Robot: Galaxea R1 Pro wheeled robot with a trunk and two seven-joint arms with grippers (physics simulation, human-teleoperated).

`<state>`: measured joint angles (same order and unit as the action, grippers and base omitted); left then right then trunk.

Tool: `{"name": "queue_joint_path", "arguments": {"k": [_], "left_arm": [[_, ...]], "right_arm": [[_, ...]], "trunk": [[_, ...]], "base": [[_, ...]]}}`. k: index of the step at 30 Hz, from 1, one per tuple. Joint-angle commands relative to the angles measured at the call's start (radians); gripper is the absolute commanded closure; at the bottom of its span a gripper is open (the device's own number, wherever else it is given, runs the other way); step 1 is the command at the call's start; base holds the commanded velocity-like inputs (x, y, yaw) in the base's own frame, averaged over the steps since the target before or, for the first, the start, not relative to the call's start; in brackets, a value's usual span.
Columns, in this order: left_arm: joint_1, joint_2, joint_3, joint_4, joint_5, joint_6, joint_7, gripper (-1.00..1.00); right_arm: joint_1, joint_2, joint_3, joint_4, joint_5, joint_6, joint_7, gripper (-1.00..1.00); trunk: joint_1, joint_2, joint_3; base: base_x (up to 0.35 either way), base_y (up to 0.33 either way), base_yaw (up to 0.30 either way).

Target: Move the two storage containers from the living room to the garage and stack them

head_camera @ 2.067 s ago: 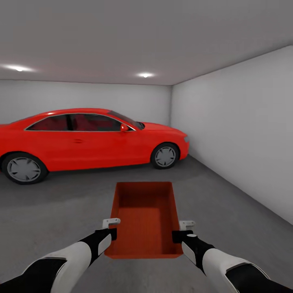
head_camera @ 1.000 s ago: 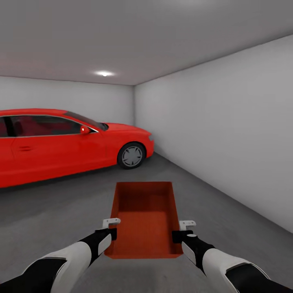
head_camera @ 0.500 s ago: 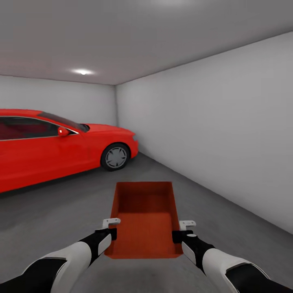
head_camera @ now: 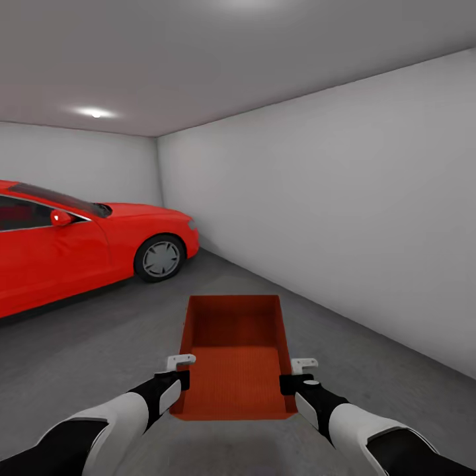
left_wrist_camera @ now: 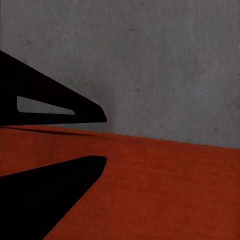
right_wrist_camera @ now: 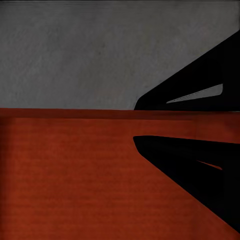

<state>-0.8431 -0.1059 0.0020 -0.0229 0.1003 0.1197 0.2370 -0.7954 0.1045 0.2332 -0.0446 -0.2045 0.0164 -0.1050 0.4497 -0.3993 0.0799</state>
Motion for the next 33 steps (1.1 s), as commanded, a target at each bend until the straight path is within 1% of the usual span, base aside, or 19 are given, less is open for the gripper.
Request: {"name": "queue_joint_path", "arguments": {"k": [1,10,14,33], "left_arm": [[0.000,0.009,0.021,-0.006,-0.007,-0.011,0.011,1.00],[0.000,0.008,0.020,-0.006,-0.007,-0.010,0.011,1.00],[0.000,0.008,0.020,-0.006,-0.007,-0.010,0.012,1.00],[0.001,0.009,0.021,-0.005,-0.007,-0.010,0.012,1.00]], "right_arm": [[0.000,0.000,-0.004,0.003,-0.015,0.000,-0.005,1.00],[0.001,0.000,-0.003,0.003,-0.015,0.000,-0.005,1.00],[0.000,0.000,-0.003,0.003,-0.015,0.000,-0.005,1.00],[0.000,0.000,-0.003,0.003,-0.015,-0.002,-0.005,1.00]], "trunk": [[0.000,-0.001,0.000],[0.000,-0.001,0.000],[0.000,-0.001,0.000],[0.000,-0.001,0.000]], "base": [[0.000,0.000,-0.282],[0.003,0.000,-0.280],[0.118,0.000,-0.135],[0.308,0.000,-0.007]]}}
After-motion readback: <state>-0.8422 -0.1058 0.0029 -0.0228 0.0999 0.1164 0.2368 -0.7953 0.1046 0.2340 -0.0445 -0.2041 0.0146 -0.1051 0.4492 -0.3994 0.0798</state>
